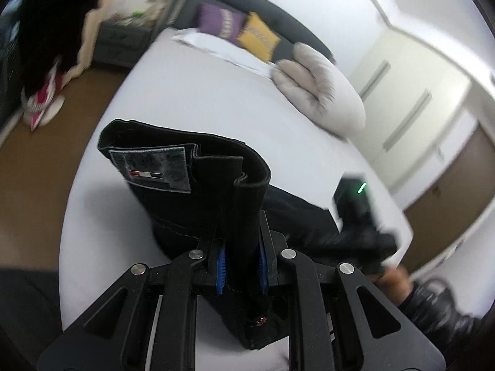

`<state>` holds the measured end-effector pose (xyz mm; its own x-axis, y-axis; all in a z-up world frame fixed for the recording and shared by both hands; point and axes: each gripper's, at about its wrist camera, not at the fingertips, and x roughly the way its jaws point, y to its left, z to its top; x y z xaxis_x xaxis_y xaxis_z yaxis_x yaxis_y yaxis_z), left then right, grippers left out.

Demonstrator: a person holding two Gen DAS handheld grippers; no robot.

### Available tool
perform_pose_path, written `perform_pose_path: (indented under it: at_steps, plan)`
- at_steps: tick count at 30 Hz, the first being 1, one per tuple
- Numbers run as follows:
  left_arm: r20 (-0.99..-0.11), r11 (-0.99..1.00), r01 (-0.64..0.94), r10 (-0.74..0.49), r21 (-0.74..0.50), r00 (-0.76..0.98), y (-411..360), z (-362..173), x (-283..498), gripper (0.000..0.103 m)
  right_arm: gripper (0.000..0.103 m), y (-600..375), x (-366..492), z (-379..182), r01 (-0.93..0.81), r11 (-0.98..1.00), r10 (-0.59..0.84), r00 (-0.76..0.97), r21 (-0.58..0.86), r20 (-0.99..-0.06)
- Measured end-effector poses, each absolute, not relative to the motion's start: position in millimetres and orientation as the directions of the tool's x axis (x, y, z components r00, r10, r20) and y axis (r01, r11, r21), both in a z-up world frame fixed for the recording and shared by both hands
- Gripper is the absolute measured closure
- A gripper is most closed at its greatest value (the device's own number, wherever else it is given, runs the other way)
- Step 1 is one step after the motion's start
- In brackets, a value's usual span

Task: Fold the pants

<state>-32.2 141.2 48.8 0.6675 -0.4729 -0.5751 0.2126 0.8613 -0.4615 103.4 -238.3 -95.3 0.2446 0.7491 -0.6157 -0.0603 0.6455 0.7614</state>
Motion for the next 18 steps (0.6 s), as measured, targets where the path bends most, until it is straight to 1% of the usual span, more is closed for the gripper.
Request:
perform_pose_path:
  at_steps: [1, 2, 3, 5, 7, 9, 12, 14, 15, 16, 17, 18]
  plan:
    - [-0.578, 0.866, 0.242, -0.477, -0.438, 0.662, 127, 52, -30, 0.088, 0.034, -248, 102, -81, -0.078, 0.591, 0.784, 0.289, 0.803, -0.549]
    - [-0.581, 0.868, 0.267, -0.481, -0.418, 0.656, 113, 54, -29, 0.088, 0.026, -254, 102, -69, -0.1, 0.556, 0.804, 0.315, 0.825, -0.504]
    - [-0.587, 0.873, 0.3, -0.482, -0.385, 0.65, 94, 56, -28, 0.088, 0.025, -262, 102, -59, -0.126, 0.527, 0.821, 0.33, 0.84, -0.465]
    - [-0.597, 0.877, 0.347, -0.48, -0.331, 0.643, 65, 58, -30, 0.088, 0.017, -269, 108, -39, -0.176, 0.488, 0.849, 0.322, 0.855, -0.418]
    - [-0.615, 0.877, 0.401, -0.473, -0.264, 0.631, 33, 55, -32, 0.088, 0.017, -272, 113, -28, -0.196, 0.475, 0.864, 0.291, 0.858, -0.412]
    - [-0.628, 0.873, 0.432, -0.469, -0.225, 0.621, 11, 51, -33, 0.088, 0.017, -262, 117, -19, -0.211, 0.486, 0.863, 0.266, 0.848, -0.429]
    - [-0.649, 0.871, 0.462, -0.448, -0.165, 0.614, -16, 44, -36, 0.088, 0.017, -249, 118, -17, -0.234, 0.516, 0.854, 0.214, 0.824, -0.474]
    - [-0.662, 0.866, 0.486, -0.433, -0.118, 0.612, -34, 40, -36, 0.088, 0.017, -241, 119, -18, -0.251, 0.558, 0.83, 0.197, 0.791, -0.522]
    - [-0.666, 0.863, 0.496, -0.428, -0.1, 0.61, -42, 38, -39, 0.088, 0.018, -236, 120, -20, -0.257, 0.577, 0.816, 0.193, 0.775, -0.544]
    - [-0.67, 0.858, 0.507, -0.425, -0.082, 0.609, -53, 37, -41, 0.088, 0.029, -236, 120, -22, -0.257, 0.595, 0.804, 0.19, 0.762, -0.564]
    - [-0.673, 0.853, 0.517, -0.422, -0.068, 0.607, -59, 35, -44, 0.088, 0.051, -237, 120, -27, -0.249, 0.611, 0.791, 0.181, 0.751, -0.584]
    - [-0.678, 0.847, 0.528, -0.42, -0.054, 0.604, -67, 33, -47, 0.089, 0.062, -242, 121, -31, -0.233, 0.616, 0.788, 0.172, 0.753, -0.592]
